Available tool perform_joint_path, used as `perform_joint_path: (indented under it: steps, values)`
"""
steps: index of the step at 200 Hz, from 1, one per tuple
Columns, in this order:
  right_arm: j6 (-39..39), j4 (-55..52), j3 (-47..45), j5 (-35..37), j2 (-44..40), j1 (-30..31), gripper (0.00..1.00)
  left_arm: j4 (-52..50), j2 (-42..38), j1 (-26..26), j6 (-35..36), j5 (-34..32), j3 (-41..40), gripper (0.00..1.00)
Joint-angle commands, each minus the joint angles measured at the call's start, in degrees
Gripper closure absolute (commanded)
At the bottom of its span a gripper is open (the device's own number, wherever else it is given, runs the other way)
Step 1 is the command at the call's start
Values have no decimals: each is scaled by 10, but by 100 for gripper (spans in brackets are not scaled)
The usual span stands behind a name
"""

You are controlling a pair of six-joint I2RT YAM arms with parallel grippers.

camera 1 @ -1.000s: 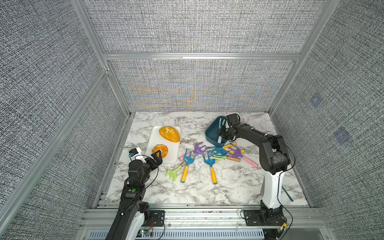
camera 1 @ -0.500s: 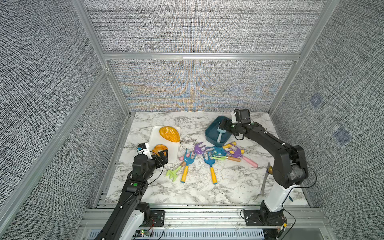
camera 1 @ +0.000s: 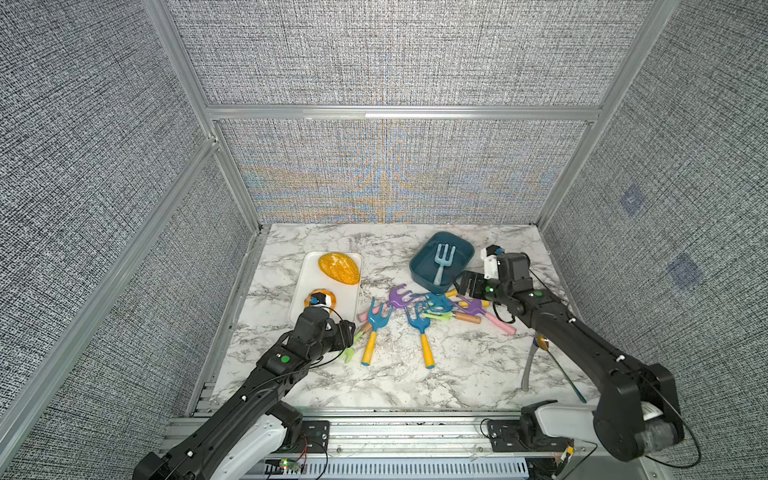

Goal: Put the rake into the storage box
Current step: Pick up the rake at the center of the board.

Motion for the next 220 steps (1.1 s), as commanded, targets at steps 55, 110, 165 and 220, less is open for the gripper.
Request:
perform_joint_path:
  steps: [55,110,165,220]
  values:
    - [28,79,-100,90,-97,-3,1,-66,166,-110,22,-60,93,36]
    - [41,105,-123,100,-96,-5,1,-77,331,-153,47,-78,177,37]
    - [41,116,-133,99,-94,-6,1,-121,429,-176,54,-134,231,42]
    - [40,116,-132,96,-92,-7,1,-134,499,-188,62,-148,261,54]
